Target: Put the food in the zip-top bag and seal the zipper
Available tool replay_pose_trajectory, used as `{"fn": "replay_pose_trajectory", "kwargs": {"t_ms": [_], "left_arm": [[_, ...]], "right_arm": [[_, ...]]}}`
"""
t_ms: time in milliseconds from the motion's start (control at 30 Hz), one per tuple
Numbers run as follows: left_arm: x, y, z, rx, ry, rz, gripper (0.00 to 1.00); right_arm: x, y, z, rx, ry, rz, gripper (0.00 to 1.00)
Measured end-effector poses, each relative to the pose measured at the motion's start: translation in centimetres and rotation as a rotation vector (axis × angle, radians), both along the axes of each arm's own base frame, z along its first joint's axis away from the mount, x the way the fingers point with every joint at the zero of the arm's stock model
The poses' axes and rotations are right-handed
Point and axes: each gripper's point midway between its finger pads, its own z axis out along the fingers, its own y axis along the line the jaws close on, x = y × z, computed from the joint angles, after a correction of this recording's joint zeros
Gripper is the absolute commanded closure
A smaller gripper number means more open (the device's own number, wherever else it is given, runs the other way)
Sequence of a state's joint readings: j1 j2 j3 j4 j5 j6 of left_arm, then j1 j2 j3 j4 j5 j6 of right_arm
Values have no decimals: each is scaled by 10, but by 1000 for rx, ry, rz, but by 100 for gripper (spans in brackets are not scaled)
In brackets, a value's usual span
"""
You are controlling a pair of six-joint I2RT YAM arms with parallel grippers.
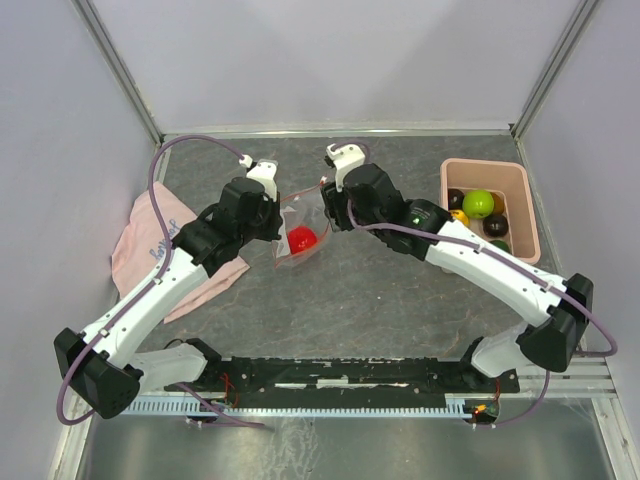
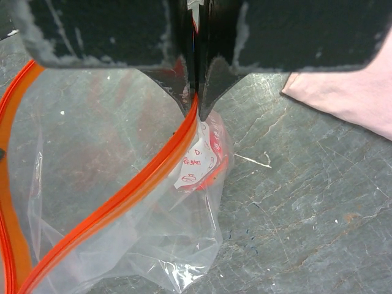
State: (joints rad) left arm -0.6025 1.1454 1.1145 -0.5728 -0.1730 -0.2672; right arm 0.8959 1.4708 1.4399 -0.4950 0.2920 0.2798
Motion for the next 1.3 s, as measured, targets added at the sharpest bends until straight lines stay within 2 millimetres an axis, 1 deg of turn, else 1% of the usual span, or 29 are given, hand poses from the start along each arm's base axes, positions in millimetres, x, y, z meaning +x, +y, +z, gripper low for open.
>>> {"fn": "replay_pose_trajectory", "kwargs": {"t_ms": [133, 200, 267, 333, 400, 533, 600, 633, 667, 900, 967, 1000, 1033, 1067, 1133, 1233, 1300], "left_arm": [[0, -1, 0, -2, 2, -4, 97], [-1, -2, 0, -6, 4, -11, 97], [-2, -3, 0, -8, 6, -15, 97], [-2, -3, 0, -9, 7, -17, 97], [-2, -4, 0, -11, 9, -21, 97], [-3, -4, 0, -13, 10, -23, 97], [-3, -4, 0, -13, 10, -24, 97], [-3, -4, 0, -13, 10, -24, 97], [-3, -4, -1, -13, 11, -24, 97], [-4, -6, -1, -17, 14, -33, 97], [-4, -6, -1, -19, 15, -36, 97], [-4, -7, -1, -20, 15, -37, 97], [-4, -6, -1, -19, 16, -37, 97], [-4, -7, -1, -19, 15, -37, 97], [-4, -7, -1, -19, 15, -37, 97], [-4, -6, -1, -19, 15, -36, 97], [-4, -6, -1, -19, 15, -36, 97]], "right_arm": [[-6, -11, 8, -27, 0, 0, 36], [-4, -22, 10, -51, 0, -20, 33], [-1, -37, 9, -74, 5, -48, 30], [6, -58, 11, -88, 9, -96, 28], [15, -86, 13, -93, 10, -165, 23], [33, -153, 11, -103, 22, -344, 17], [40, -180, 8, -110, 31, -416, 15], [43, -190, 5, -114, 37, -444, 14], [47, -205, 0, -121, 48, -485, 12], [62, -284, -33, -137, 127, -709, 1], [67, -305, -42, -128, 146, -773, 1], [70, -317, -50, -119, 160, -814, 1], [71, -325, -51, -116, 163, -836, 1], [73, -336, -57, -106, 173, -870, 1], [79, -352, -67, -80, 187, -917, 1], [88, -372, -83, -45, 211, -978, 1], [95, -382, -94, -22, 228, -1004, 1]]}}
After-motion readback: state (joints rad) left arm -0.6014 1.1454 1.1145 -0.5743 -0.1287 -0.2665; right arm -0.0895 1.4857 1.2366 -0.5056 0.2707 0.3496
